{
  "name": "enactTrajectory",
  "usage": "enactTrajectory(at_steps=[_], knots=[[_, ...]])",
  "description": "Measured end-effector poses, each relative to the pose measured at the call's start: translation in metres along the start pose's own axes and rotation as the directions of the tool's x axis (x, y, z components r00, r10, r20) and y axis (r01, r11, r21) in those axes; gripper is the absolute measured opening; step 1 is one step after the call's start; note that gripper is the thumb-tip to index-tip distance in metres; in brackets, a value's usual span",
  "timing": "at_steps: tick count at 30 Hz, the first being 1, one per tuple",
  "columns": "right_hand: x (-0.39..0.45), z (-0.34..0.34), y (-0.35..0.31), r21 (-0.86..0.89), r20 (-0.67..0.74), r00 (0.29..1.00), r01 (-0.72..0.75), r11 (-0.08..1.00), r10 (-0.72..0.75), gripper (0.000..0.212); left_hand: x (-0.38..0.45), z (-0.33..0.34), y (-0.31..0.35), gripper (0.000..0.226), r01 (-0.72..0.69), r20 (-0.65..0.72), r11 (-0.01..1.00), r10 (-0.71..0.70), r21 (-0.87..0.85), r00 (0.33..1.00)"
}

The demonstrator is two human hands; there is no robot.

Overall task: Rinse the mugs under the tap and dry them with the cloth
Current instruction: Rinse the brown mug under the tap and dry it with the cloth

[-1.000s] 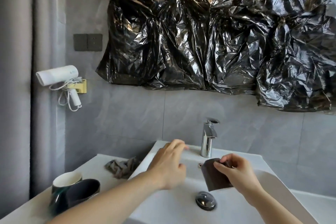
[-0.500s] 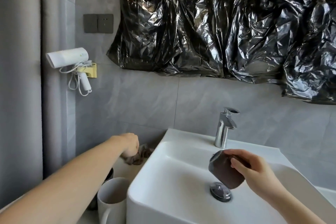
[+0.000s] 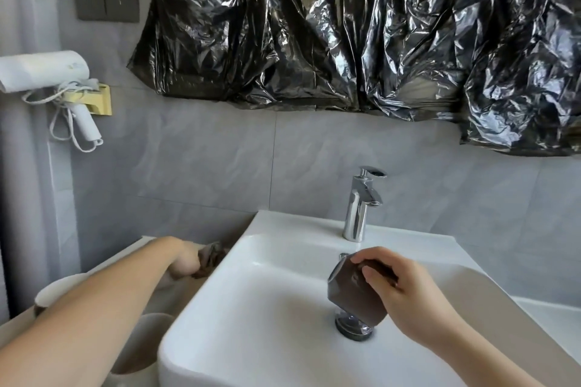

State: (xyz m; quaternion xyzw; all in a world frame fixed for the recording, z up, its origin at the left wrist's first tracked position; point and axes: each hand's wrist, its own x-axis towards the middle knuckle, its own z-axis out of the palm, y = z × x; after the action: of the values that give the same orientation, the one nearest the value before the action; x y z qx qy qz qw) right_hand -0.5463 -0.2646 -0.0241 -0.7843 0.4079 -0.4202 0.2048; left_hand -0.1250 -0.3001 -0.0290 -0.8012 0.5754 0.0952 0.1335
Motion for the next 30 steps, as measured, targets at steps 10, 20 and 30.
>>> enactTrajectory(at_steps=[10, 20, 30], knots=[[-0.005, -0.016, -0.025, -0.086, 0.0, 0.994, -0.113, 0.99, 0.113, 0.029, -0.133, -0.118, 0.001, 0.026, -0.391, -0.715, 0.813, -0.044, -0.432, 0.698], [-0.011, -0.095, -0.088, -0.116, -0.283, 0.929, -0.281, 0.953, 0.239, 0.024, -0.239, -0.119, 0.134, 0.025, -0.678, -0.83, 0.618, 0.072, -0.398, 0.554], [-0.035, -0.126, -0.054, 0.138, -0.306, 0.843, -0.42, 0.897, 0.442, 0.019, -0.242, -0.04, 0.232, 0.038, -0.671, -0.24, 0.692, 0.626, -0.268, 0.742]])
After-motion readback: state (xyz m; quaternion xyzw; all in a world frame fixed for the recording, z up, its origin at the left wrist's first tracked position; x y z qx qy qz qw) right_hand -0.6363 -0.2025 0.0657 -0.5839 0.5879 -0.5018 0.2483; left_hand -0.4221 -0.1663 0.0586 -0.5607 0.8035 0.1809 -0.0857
